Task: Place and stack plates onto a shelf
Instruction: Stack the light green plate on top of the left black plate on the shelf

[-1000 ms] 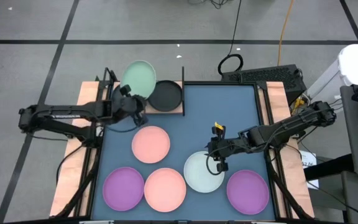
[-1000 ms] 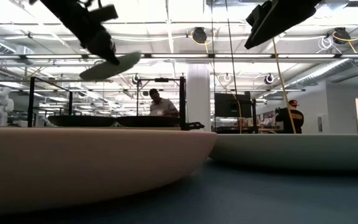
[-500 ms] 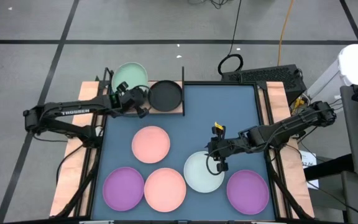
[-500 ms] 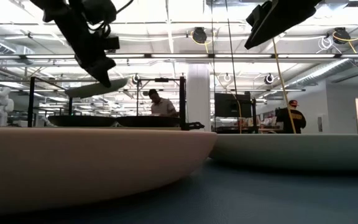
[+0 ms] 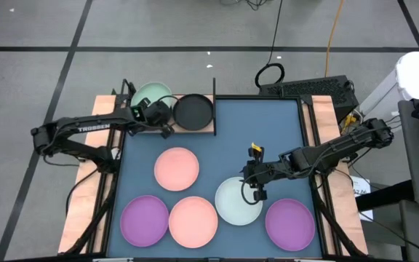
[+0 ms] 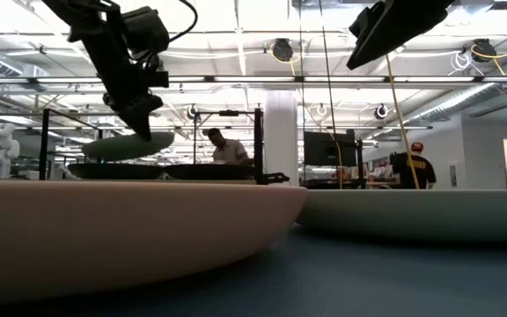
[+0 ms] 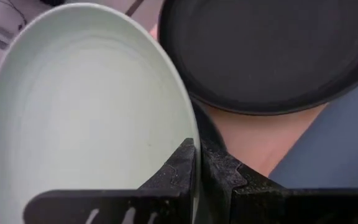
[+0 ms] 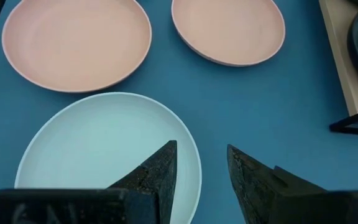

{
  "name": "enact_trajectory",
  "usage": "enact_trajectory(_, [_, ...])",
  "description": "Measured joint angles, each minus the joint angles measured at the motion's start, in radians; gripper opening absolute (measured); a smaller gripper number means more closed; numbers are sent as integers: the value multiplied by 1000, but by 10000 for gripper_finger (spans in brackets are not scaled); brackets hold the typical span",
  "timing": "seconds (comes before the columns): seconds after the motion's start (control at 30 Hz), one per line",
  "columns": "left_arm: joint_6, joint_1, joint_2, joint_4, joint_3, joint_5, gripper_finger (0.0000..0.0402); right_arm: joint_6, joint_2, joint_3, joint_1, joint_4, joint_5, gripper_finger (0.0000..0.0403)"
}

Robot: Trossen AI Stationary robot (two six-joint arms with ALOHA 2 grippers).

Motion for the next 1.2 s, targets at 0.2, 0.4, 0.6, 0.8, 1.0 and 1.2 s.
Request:
enact_trajectory(0.2, [2, 0, 49, -12, 0, -3, 23, 14, 0, 0, 0, 0, 0, 125])
enact_trajectory(0.4, [-5, 0, 66, -26, 0, -6, 23, 13, 0, 0, 0, 0, 0, 125])
enact_trajectory(0.6, [-47, 0, 66, -74, 0, -3, 23, 13, 0, 0, 0, 0, 0, 125])
enact_trajectory(0.8, [-55, -1, 66, -84, 0, 22, 23, 16, 0, 0, 0, 0, 0, 125])
enact_trajectory(1.0, [-88, -1, 66, -84, 0, 70, 24, 16, 0, 0, 0, 0, 0, 125])
enact_trajectory(1.2, [-101, -1, 66, -91, 0, 84, 24, 16, 0, 0, 0, 0, 0, 125])
